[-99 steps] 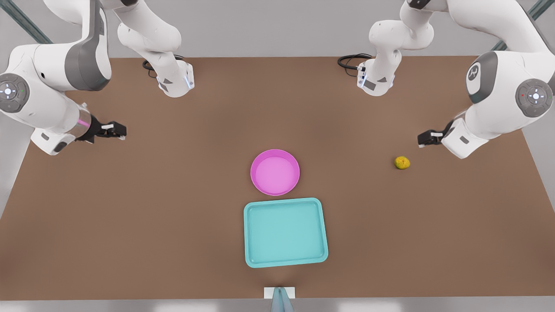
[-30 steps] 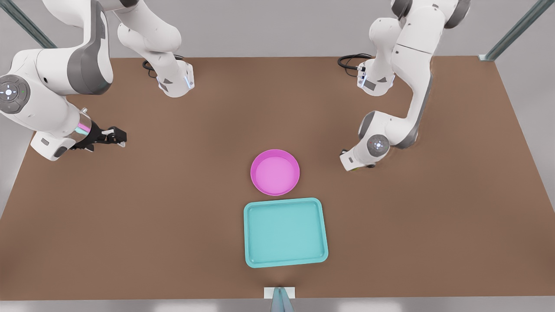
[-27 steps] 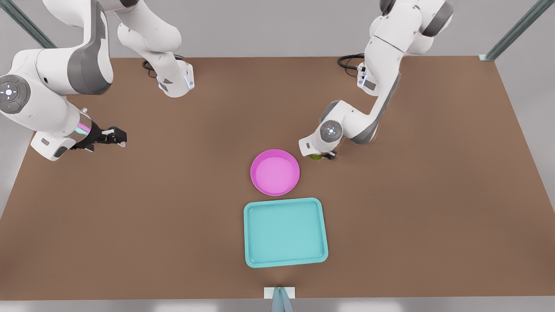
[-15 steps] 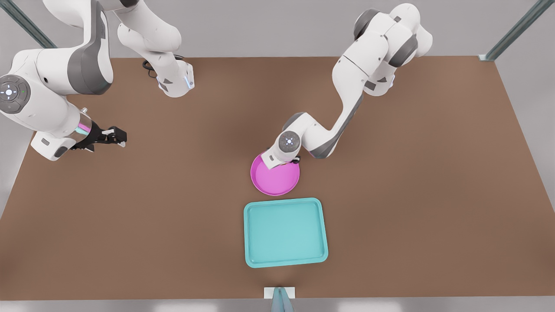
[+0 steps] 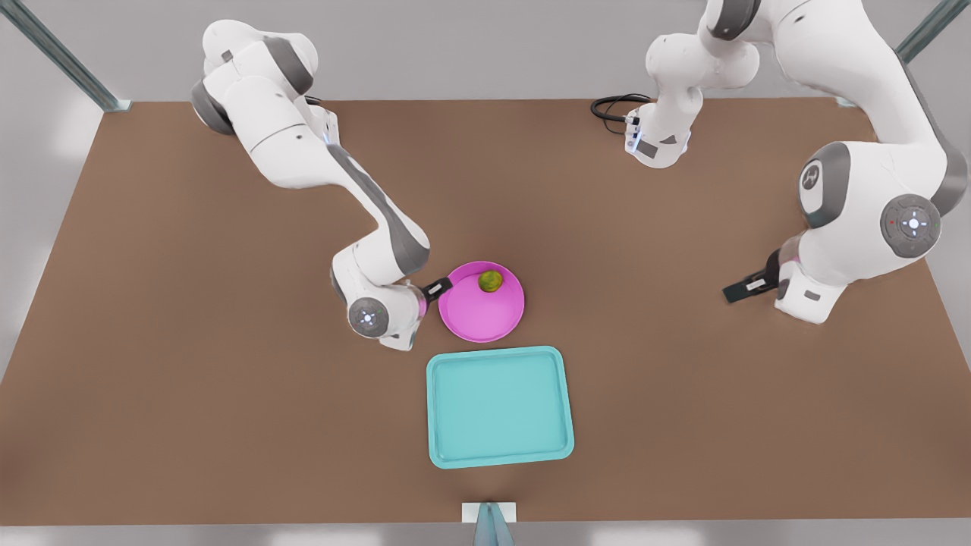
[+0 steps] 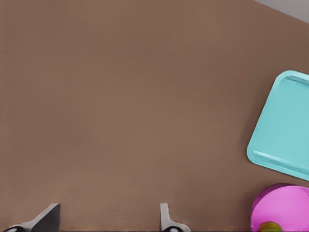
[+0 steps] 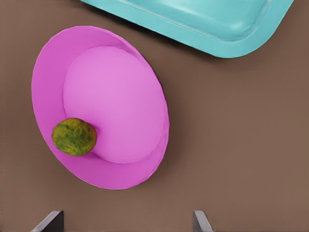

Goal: Place the orange on the plate with the left arm and the plate on the tray with the right arm

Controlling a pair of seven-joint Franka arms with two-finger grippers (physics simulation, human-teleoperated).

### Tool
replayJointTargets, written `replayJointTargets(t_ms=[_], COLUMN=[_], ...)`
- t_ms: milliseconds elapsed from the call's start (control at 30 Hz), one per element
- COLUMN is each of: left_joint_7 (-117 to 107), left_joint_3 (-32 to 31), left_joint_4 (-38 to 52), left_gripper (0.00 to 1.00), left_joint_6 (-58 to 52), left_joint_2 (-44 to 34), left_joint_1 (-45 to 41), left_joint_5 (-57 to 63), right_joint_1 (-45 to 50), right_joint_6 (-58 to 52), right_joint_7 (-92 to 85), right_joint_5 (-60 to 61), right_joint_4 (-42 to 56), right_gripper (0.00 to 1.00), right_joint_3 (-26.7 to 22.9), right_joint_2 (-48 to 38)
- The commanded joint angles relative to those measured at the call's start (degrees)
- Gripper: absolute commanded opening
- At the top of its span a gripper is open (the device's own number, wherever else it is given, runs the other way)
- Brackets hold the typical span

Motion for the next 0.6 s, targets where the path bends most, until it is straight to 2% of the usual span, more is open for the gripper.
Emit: replayJointTargets(t_ms=[0, 100, 233, 400, 567], left_joint_7=[26.7, 26.4, 26.1, 26.0, 25.8], left_joint_3=[-2.8, -3.3, -5.0, -5.8, -5.7], left_joint_4=[-1.0, -0.2, 1.0, 1.1, 1.1], left_gripper=[1.0, 1.0, 1.0, 1.0, 1.0], left_joint_6=[-2.8, -7.8, -6.0, -5.9, -5.1], left_joint_2=[-1.2, -0.4, 1.6, 1.6, 2.4], left_joint_1=[2.1, 2.0, 1.7, 1.7, 1.7], left_joint_5=[1.0, -0.4, -3.9, -4.0, -6.6], right_joint_1=[0.0, -0.4, -1.1, -1.3, -1.3], right_joint_6=[13.6, 16.1, 17.9, 29.4, 31.4], right_joint_7=[22.9, 23.1, 23.1, 17.6, 16.7], right_joint_5=[6.2, 9.1, 9.0, 9.0, 9.2], right_joint_4=[-1.7, -5.3, -9.2, -18.7, -18.8], right_gripper=[1.0, 1.0, 1.0, 1.0, 1.0], right_joint_3=[0.0, 0.0, 0.0, 0.1, 0.1], right_joint_2=[-0.1, -0.5, -1.5, -3.8, -2.1])
